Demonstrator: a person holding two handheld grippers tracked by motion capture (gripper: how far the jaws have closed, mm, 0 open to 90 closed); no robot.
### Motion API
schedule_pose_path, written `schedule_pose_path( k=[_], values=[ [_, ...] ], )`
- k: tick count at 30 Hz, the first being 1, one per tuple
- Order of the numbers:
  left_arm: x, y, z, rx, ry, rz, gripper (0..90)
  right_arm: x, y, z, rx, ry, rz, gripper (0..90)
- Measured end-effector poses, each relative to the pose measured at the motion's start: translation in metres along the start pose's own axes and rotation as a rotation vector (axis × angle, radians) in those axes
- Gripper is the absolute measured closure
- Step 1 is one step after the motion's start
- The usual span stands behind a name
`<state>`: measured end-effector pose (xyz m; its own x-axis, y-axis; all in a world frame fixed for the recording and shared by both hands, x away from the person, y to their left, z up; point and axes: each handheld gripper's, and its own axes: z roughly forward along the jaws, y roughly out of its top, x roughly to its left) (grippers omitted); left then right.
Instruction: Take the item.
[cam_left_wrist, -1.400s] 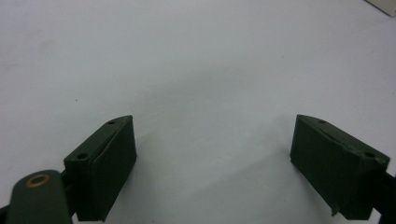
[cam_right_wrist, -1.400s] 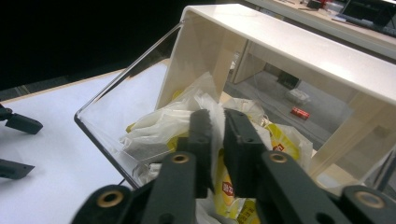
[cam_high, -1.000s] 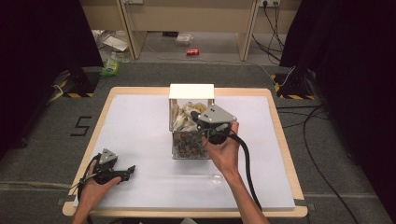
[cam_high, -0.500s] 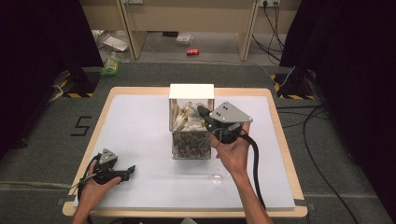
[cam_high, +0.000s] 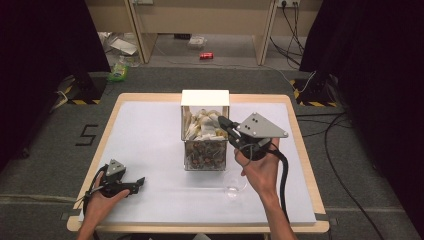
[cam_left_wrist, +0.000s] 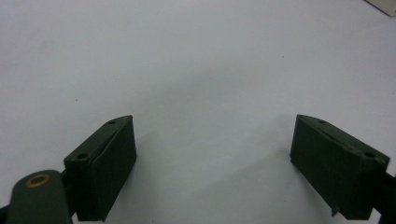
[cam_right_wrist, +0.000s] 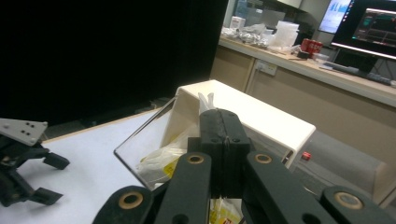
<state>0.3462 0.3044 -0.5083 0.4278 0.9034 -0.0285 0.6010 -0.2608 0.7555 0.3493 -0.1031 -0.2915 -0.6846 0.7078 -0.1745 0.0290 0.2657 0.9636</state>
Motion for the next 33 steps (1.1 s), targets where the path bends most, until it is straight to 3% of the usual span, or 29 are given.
schedule_pose_path(
  k=[10,23,33],
  values=[
    [0.0,0.0,0.0,-0.001,0.0,0.0,13.5,-0.006,-0.008,-0.025,-0.014,0.001,0.025,90.0],
    [0.0,0.0,0.0,0.002,0.0,0.0,13.5,0.004,-0.024,-0.057,-0.004,0.012,0.013,90.0],
    [0.0,0.0,0.0,-0.001,0.001,0.0,13.5,0.01,-0.055,-0.066,0.06,0.022,0.047,90.0]
  ],
)
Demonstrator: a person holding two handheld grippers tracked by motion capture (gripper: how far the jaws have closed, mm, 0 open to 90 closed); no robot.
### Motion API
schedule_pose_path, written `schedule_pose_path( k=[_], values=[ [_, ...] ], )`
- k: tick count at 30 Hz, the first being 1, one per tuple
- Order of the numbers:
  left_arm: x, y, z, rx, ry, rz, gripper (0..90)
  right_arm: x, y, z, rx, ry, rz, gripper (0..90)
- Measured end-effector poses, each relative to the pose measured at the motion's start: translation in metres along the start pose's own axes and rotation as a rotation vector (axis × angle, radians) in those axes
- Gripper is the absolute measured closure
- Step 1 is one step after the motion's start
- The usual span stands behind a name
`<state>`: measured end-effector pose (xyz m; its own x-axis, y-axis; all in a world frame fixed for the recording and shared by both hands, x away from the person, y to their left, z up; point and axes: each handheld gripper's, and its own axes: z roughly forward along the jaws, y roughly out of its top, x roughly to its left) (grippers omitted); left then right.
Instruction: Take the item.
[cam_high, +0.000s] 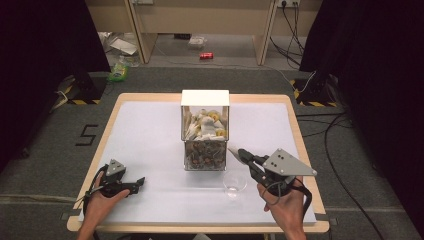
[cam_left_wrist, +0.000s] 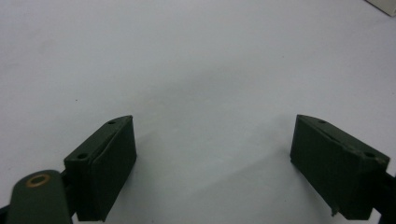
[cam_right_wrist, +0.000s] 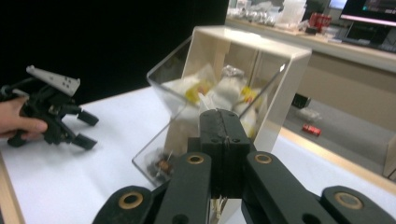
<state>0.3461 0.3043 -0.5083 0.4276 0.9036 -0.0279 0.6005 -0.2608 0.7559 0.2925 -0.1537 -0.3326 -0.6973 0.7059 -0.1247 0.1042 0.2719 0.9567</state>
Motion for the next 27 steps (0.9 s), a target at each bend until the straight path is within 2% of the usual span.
schedule_pose_path(
  k=[6,17,27],
  values=[
    [0.0,0.0,0.0,0.001,0.0,0.0,13.5,0.001,-0.021,0.002,0.041,0.014,0.02,90.0],
    [0.0,0.0,0.0,0.0,0.0,0.0,13.5,0.004,-0.058,0.014,0.112,0.053,0.087,90.0],
    [0.0,0.0,0.0,0.0,0.0,0.0,13.5,0.007,-0.077,0.025,0.155,0.074,0.106,90.0]
  ],
)
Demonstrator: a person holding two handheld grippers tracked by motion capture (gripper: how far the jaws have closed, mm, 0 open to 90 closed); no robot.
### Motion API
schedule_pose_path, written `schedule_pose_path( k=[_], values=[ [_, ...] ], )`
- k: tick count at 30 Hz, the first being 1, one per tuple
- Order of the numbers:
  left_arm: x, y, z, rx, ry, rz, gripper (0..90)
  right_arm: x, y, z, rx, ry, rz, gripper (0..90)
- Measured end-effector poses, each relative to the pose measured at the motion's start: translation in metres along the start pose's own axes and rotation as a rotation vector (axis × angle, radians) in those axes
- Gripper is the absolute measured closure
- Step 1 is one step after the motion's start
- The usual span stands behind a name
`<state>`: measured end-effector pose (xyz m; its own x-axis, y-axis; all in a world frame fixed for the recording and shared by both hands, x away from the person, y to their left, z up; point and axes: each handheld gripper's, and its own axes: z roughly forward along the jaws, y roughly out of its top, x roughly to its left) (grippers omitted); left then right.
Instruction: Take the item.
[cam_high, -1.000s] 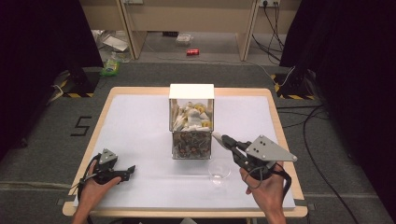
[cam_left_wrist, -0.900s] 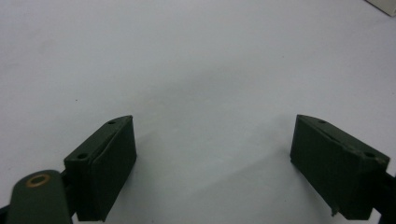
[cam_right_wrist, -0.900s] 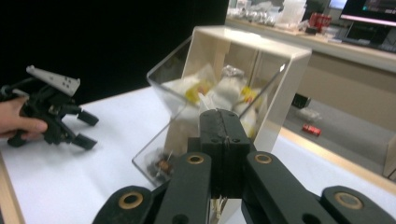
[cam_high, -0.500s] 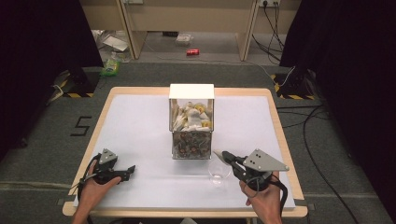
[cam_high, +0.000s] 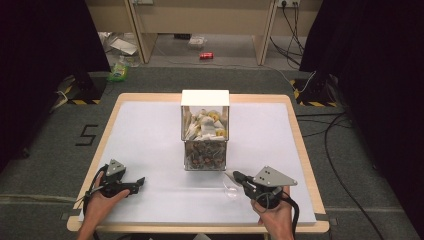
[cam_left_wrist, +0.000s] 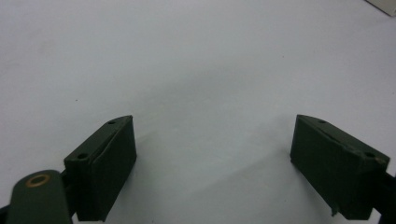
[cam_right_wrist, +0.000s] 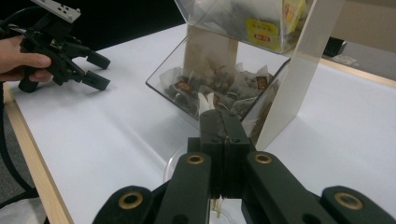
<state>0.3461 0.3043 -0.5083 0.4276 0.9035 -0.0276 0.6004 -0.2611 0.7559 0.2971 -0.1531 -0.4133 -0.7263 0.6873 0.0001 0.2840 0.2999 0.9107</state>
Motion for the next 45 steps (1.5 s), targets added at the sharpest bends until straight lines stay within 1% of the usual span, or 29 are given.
schedule_pose_path(
  k=[7,14,20,23,26,31,36,38,40,42,45],
  values=[
    [0.0,0.0,0.0,0.0,0.0,0.0,13.5,-0.004,-0.009,0.004,0.011,0.005,0.021,90.0],
    [0.0,0.0,0.0,0.0,0.0,-0.001,13.5,-0.006,-0.013,0.004,0.014,0.014,0.039,89.8],
    [0.0,0.0,0.0,0.0,0.0,-0.002,13.5,-0.009,-0.02,0.008,0.037,0.022,0.047,85.6],
    [0.0,0.0,0.0,0.0,0.0,-0.002,13.5,-0.008,-0.02,0.009,0.045,0.023,0.041,82.7],
    [0.0,0.0,0.0,0.0,0.0,-0.002,13.5,-0.007,-0.018,0.008,0.039,0.018,0.037,78.9],
    [0.0,0.0,0.0,0.0,0.001,-0.001,13.5,-0.009,-0.014,0.002,0.016,-0.009,0.038,73.1],
    [0.0,0.0,0.0,0.0,0.0,-0.001,13.5,-0.016,-0.011,-0.004,-0.005,-0.057,0.056,66.2],
    [0.0,0.0,0.0,0.0,0.0,-0.001,13.5,-0.019,-0.011,-0.006,-0.007,-0.073,0.058,64.5],
    [0.0,0.0,0.0,0.0,0.0,-0.002,13.5,-0.024,-0.012,-0.007,-0.011,-0.084,0.075,62.2],
    [0.0,0.0,0.0,0.0,0.0,-0.002,13.5,-0.029,-0.014,-0.007,-0.018,-0.087,0.081,60.1],
    [0.0,0.0,0.0,0.0,0.0,-0.002,13.5,-0.035,-0.017,-0.008,-0.015,-0.108,0.099,56.1]
  ],
)
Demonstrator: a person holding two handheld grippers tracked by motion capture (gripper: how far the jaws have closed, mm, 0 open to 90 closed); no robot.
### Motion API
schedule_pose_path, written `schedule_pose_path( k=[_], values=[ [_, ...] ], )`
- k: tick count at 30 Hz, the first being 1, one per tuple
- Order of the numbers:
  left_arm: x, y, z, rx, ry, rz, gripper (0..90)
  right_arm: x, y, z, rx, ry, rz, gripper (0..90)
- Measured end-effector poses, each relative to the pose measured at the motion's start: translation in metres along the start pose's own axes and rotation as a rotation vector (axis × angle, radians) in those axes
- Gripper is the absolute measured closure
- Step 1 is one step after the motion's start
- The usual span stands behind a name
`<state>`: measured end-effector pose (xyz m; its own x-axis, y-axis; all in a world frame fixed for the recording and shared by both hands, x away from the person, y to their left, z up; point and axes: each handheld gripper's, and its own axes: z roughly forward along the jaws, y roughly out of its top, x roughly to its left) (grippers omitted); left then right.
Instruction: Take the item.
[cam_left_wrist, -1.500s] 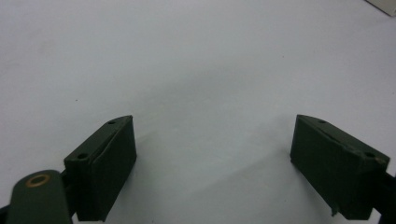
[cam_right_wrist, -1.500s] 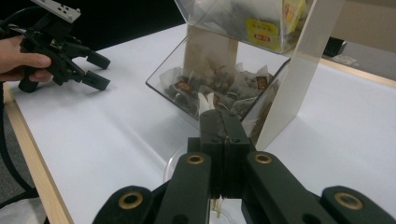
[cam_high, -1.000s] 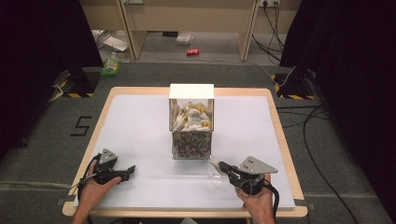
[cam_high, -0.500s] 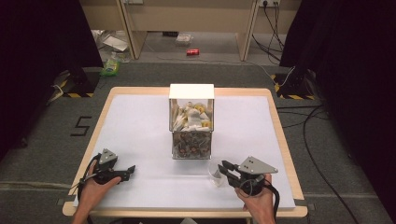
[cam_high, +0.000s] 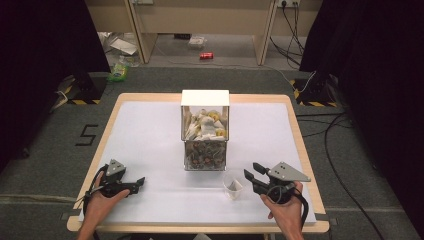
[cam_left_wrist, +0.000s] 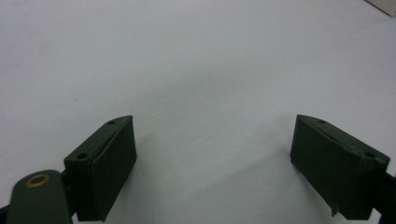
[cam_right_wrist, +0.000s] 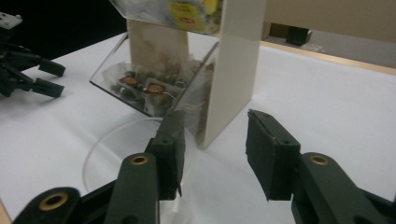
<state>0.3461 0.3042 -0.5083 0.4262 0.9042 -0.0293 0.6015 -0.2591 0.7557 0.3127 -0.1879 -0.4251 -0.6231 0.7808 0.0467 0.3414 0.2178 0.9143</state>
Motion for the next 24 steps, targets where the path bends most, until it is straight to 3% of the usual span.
schedule_pose_path(
  k=[7,24],
  values=[
    [0.0,0.0,0.0,0.0,0.0,0.0,13.5,-0.011,-0.005,0.0,-0.001,-0.042,0.046,47.3],
    [0.0,0.0,0.0,0.0,0.0,0.0,13.5,-0.039,-0.028,0.006,0.074,-0.129,0.141,29.6]
  ],
)
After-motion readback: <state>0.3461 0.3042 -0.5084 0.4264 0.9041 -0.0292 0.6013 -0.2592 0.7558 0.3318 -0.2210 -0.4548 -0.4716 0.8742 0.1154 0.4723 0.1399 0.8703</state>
